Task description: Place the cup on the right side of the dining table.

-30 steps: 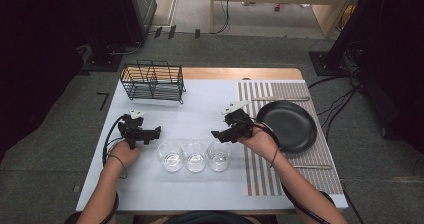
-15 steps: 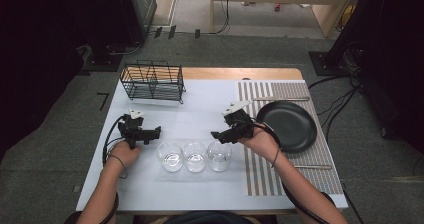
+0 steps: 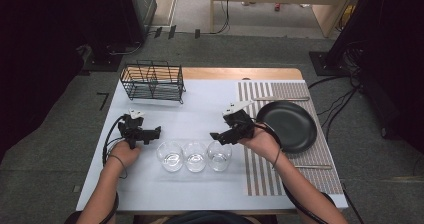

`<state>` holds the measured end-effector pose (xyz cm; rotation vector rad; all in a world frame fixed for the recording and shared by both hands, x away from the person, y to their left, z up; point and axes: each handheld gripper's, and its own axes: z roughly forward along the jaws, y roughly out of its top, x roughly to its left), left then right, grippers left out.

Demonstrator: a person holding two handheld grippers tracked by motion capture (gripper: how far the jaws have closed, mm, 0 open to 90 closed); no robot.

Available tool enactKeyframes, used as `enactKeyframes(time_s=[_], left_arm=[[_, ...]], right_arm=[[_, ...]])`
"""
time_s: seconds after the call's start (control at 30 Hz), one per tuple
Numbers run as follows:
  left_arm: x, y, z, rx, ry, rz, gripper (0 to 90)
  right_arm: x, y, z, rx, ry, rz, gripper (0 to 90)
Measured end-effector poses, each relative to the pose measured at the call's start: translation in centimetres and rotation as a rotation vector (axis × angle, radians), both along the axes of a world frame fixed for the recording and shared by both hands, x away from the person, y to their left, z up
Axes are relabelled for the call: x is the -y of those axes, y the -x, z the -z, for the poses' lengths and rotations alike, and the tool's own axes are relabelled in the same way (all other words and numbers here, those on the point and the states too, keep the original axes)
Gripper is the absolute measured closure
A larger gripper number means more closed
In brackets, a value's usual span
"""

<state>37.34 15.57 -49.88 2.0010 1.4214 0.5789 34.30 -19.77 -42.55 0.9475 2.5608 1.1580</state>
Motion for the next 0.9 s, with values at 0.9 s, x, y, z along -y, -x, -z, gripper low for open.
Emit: enactKeyframes(time_s=[0.9], left_arm=[[0.0,0.0,0.0,0.000,0.000,0.000,0.0]], right_arm=[[-0.8,1.2,-0.8,0.008,-0.067,-0.125,0.0]])
